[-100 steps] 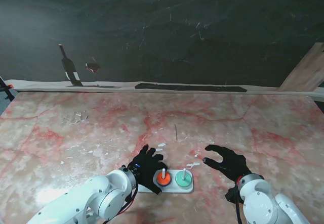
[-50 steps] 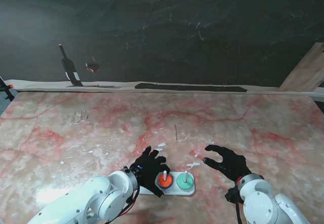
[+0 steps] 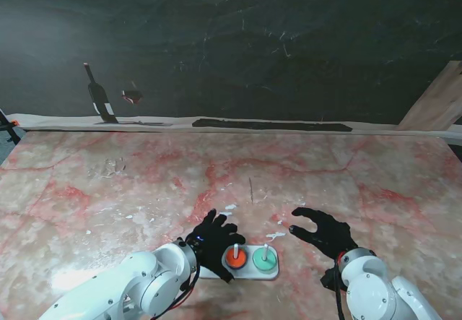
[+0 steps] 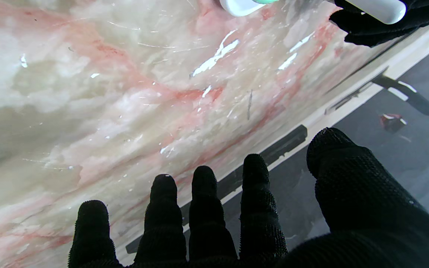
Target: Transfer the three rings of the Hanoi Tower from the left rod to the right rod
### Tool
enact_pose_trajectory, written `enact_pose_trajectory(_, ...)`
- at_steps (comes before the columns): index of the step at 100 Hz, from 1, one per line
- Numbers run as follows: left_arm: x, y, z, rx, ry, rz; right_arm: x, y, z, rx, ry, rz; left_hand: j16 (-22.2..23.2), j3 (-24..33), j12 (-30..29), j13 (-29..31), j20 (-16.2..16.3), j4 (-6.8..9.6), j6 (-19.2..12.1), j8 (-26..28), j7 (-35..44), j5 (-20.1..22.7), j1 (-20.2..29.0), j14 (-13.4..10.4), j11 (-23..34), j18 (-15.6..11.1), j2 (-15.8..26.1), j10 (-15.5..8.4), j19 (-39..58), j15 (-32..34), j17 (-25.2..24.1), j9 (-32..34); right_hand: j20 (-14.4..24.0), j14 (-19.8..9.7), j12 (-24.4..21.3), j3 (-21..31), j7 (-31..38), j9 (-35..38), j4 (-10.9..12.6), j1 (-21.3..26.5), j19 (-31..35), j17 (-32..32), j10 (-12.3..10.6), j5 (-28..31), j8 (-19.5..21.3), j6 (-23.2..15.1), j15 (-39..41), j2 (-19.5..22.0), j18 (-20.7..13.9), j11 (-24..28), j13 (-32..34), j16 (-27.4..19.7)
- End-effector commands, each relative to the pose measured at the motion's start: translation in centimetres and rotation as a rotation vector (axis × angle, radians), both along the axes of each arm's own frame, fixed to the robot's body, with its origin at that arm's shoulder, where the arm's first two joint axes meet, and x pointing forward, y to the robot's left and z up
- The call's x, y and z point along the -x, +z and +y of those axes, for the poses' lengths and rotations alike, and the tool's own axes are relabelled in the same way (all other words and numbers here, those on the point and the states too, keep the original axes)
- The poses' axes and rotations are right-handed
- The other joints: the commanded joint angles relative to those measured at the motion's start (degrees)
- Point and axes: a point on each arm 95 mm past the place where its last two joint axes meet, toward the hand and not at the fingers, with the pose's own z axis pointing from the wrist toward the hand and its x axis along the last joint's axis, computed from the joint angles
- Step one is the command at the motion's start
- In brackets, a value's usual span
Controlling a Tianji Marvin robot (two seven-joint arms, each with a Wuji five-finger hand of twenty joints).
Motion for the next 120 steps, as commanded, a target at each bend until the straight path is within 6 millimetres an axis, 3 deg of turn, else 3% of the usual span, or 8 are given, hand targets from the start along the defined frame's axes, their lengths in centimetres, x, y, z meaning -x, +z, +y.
enact_pose_trajectory(1,0.2,0.2,0.0,0.001,-0.001,0.004,0.2,-0.2,0.2,0.001,0.005,0.01,-0.2,-1.6,-0.7,-1.3,0.5,-1.21,-0.8,-0.6,-0.4,0.4,-0.4,1.1,-1.3,0.8,-0.2,2.7,-0.9,-0.6,-0.3,-2.0,1.7,0.3,-0.4,-1.1,-0.5,-1.8,0.7,-0.5,-1.5,-0.8,-0.1,-1.3,-0.4,0.5,0.1,0.8,0.2,-0.6,-1.7,0.1)
enact_pose_trajectory(34,0.2,0.2,-0.3,-0.036,-0.028,-0.016,0.1,-0.2,0.2,0.005,0.007,0.015,-1.0,-1.5,-2.0,-1.3,0.1,-0.92,-4.0,2.7,5.5,7.8,0.5,1.0,-2.0,0.9,-0.6,2.6,-1.0,-0.8,-0.4,-1.9,1.8,0.3,-0.4,-1.1,-0.4,-1.8,0.6,-0.4,-1.6,-0.8,0.0,-1.2,-0.4,0.5,0.1,0.7,0.2,-0.6,-1.8,0.1)
enact_pose_trajectory(52,0.0,0.4,-0.5,-0.064,-0.034,-0.029,0.1,-0.2,0.2,0.008,0.004,0.019,-1.2,-1.1,-2.3,-1.3,-0.2,-0.79,-4.6,3.4,6.6,8.4,0.8,1.3,-2.0,0.9,-0.9,2.9,-1.0,-0.7,-0.4,-1.5,1.9,0.3,-0.4,-1.1,-0.4,-1.9,0.6,-0.5,-1.7,-0.8,0.0,-1.2,-0.4,0.5,0.2,0.6,0.3,-0.6,-1.8,0.1)
enact_pose_trajectory(76,-0.1,0.8,-0.9,-0.111,-0.048,-0.044,0.1,-0.2,0.2,0.007,0.003,0.024,-0.9,-0.6,-2.5,-1.4,-0.5,-0.74,-8.0,4.1,7.9,10.4,1.0,1.6,-2.0,1.0,-1.2,3.1,-1.0,-0.5,-0.4,-0.5,2.1,0.3,-0.4,-1.1,-0.4,-1.9,0.6,-0.5,-1.9,-0.9,0.1,-1.1,-0.4,0.6,0.2,0.7,0.3,-0.5,-1.8,0.1)
enact_pose_trajectory(120,-0.3,2.5,-1.4,-0.21,-0.085,-0.06,0.0,-0.2,0.2,0.011,0.001,0.031,-0.8,0.1,-3.6,-1.4,-1.2,-1.23,-4.1,1.7,3.4,7.3,0.8,2.1,-2.8,0.9,-2.6,3.8,-1.1,-0.5,-0.3,-1.1,2.3,0.3,-0.4,-1.0,-0.4,-2.1,0.6,-0.5,-2.1,-0.9,0.2,-1.1,-0.4,0.7,0.2,0.6,0.3,-0.6,-1.9,0.1)
